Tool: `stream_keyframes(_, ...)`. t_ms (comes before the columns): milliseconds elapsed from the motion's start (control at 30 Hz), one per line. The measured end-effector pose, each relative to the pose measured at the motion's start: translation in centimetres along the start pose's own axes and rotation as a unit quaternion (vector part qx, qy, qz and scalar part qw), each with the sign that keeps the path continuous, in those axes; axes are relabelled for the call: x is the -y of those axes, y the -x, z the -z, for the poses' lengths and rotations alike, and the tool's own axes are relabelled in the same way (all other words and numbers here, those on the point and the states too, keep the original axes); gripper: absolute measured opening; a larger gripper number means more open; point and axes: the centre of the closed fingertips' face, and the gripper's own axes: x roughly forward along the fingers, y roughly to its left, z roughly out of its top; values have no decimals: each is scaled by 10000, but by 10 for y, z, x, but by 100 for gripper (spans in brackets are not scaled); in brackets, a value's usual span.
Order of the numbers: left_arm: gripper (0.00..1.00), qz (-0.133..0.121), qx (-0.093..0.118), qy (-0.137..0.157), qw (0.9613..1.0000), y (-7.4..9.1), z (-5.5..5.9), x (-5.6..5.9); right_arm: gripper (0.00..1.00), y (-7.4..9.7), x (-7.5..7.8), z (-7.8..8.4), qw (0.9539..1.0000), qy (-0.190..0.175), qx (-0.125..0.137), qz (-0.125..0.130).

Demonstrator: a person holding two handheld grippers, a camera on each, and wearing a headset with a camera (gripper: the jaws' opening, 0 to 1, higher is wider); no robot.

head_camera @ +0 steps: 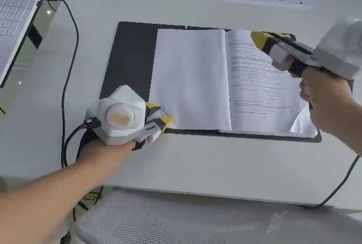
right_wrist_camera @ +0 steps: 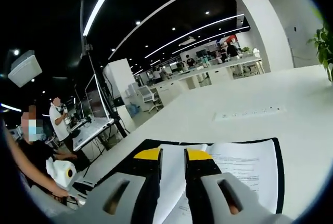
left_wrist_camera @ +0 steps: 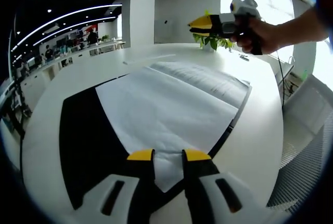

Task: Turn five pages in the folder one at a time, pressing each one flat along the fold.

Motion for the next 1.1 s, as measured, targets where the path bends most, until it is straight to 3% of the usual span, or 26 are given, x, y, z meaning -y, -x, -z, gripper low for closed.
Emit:
stream_keyframes(200,20,-19,35,42,10000,-1,1,-2,18,-35,15,9,9979,400,-432,-274)
stream_keyframes(267,20,-28,59,53,10000,0,0,0,21,-44,19,5,9974,420,-431,-393)
stream_keyframes(300,21,-27,68,67,10000,-1,0,0,22,-51,28,2,9967,498,-462,-436)
stream_keyframes(433,23,-17,68,71,10000,-1,1,1,25,-61,32,-1,9955,569,-404,-636)
stream_keyframes(633,22,-34,59,72,10000,-2,2,0,25,-85,43,24,9912,611,-691,-953)
stream_keyframes(700,22,-47,66,100,9999,-2,2,-1,24,-90,39,28,9900,599,-719,-1052)
stream_keyframes(1100,21,-108,44,161,9998,-1,-1,0,23,-135,56,51,9851,731,-972,-1215)
